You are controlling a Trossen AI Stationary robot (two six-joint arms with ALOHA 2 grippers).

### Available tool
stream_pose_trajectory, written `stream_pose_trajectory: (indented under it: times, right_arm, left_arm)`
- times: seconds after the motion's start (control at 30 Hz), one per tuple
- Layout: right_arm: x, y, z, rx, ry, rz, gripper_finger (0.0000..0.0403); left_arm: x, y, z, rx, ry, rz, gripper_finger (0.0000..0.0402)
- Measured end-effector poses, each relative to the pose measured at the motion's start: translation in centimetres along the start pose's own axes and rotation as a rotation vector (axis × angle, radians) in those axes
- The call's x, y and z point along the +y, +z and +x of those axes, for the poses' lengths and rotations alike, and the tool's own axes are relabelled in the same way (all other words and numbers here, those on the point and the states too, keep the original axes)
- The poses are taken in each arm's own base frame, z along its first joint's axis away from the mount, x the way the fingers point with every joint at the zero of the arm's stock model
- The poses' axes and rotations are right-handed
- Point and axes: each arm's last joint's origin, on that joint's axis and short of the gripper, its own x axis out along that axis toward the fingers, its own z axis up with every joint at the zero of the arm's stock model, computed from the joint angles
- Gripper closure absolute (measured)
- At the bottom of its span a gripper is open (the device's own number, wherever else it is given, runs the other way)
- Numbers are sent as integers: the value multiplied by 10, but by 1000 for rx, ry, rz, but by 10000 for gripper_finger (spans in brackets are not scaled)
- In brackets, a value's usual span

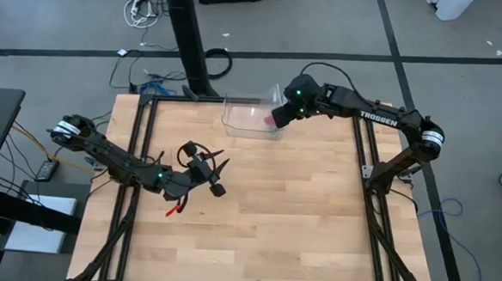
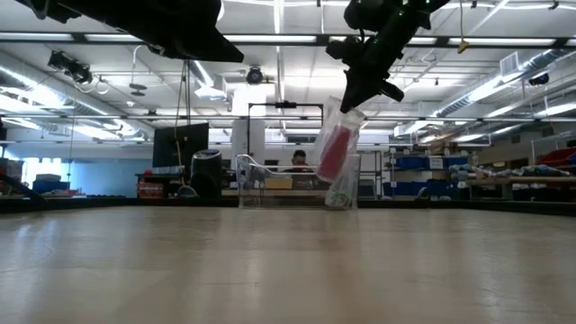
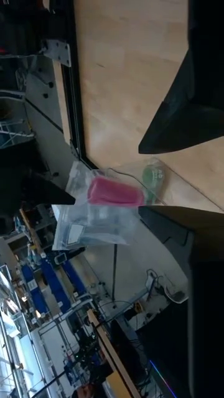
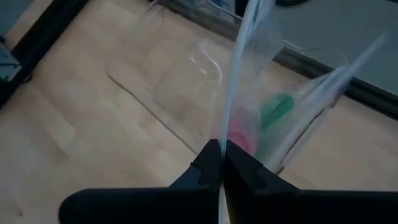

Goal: Roll bandage
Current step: Put the transparent zip bag into the transparent bin

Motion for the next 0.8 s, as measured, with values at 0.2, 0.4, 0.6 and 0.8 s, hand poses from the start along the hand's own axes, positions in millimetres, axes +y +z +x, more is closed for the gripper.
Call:
stream_pose_trajectory:
  times: [0.2,0.4,0.6,0.8]
  right_arm:
    - [-4,-3,20,51,-52,29,398]
    - [-8,-8,48,117,-86,61,398]
    - [-12,-7,54,124,-99,114,396]
    - [-10,-2,54,52,-113,108,349]
  left_arm:
    - [-1,0,1,-5,-51,-76,249]
    - [-1,0,2,-5,-79,-95,249]
    - [-1,-4,4,20,-73,-114,249]
    - [1,-9,6,55,-63,-116,249]
